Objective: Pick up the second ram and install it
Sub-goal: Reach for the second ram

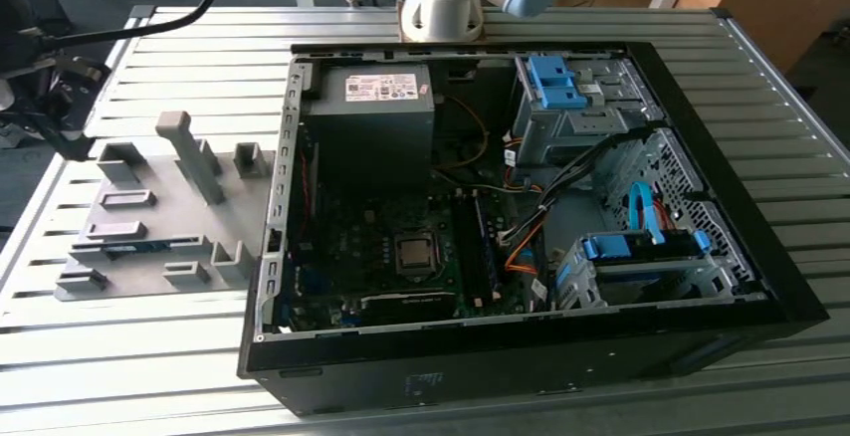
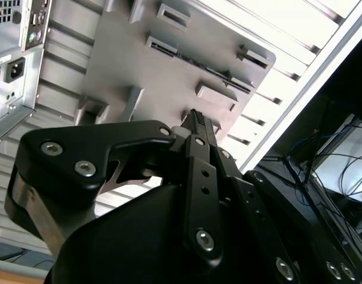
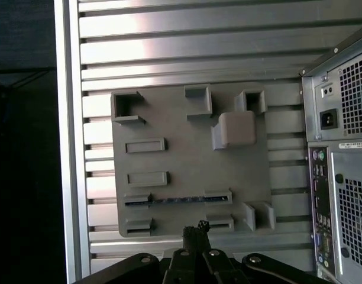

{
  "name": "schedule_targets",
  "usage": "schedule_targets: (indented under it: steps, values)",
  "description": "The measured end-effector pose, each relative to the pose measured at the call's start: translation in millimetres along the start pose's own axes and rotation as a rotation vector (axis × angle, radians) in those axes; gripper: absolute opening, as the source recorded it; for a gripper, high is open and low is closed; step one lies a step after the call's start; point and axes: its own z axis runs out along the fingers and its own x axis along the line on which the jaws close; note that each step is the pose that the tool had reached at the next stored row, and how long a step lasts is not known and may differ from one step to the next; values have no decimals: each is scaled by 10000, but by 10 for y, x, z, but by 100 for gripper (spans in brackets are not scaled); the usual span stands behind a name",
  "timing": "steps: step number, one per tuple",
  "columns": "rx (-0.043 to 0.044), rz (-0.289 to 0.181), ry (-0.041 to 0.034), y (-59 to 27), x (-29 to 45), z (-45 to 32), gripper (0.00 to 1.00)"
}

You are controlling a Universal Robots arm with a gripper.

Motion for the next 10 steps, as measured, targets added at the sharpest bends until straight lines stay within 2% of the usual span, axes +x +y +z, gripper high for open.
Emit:
schedule_targets:
  steps: [6, 10]
  values:
    - [9, 1, 84, -104, 44, 51, 11]
    - [11, 2, 91, -113, 60, 59, 11]
